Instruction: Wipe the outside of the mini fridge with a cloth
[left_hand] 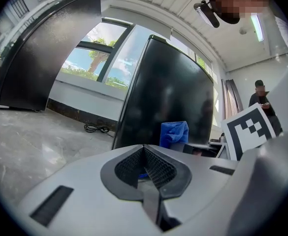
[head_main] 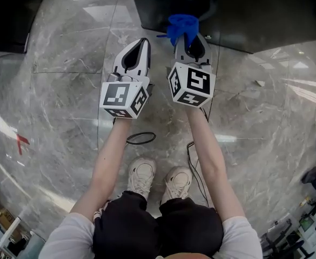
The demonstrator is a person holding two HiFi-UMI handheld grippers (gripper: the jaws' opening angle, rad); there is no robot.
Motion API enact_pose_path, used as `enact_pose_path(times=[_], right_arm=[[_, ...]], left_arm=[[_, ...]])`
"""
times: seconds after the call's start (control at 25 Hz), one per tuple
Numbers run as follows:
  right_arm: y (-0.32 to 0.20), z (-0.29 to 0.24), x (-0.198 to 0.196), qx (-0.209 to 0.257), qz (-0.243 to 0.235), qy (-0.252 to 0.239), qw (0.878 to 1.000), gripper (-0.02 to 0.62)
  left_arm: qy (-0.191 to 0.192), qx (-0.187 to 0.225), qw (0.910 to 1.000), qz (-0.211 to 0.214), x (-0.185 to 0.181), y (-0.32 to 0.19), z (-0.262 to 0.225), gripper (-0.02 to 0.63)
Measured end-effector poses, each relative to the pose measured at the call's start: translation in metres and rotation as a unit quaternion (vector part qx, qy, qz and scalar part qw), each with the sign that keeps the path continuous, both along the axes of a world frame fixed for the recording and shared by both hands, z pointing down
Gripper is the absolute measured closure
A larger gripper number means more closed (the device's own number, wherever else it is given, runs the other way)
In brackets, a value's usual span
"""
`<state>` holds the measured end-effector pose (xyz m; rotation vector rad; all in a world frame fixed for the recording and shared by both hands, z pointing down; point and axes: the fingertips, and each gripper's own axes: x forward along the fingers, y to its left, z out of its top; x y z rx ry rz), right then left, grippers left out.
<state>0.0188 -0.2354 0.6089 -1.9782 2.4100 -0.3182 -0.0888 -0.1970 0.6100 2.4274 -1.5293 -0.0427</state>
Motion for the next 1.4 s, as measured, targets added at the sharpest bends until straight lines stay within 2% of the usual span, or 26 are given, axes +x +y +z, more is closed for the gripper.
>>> enact_pose_path(times=[0.28, 0.56, 1.04, 1.2, 1.4], right_arm=[[0.009, 0.005, 0.052, -0.009, 0.043, 0.018, 0.999, 0.515], [0.016, 0.012, 0.111, -0.019, 0.093, 0.013, 0.995, 0.515], [0.025, 0.022, 0.222, -0.035, 0.194, 0.022, 0.980, 0.515], [0.025, 0.026, 0.246, -0.034, 0.208, 0.019, 0.977, 0.515], [0.025, 0.029, 0.257, -0.031, 0.207, 0.021, 0.978, 0.515]], left_arm=[[0.009, 0.004, 0.9998, 0.015, 0.024, 0.001, -0.005, 0.601], [0.018, 0.004, 0.9993, 0.032, 0.058, 0.000, -0.002, 0.601], [0.039, 0.001, 0.9939, 0.103, 0.149, 0.000, 0.008, 0.601], [0.042, -0.002, 0.9921, 0.118, 0.171, -0.002, 0.014, 0.601], [0.049, -0.010, 0.9923, 0.113, 0.176, -0.006, 0.023, 0.601]])
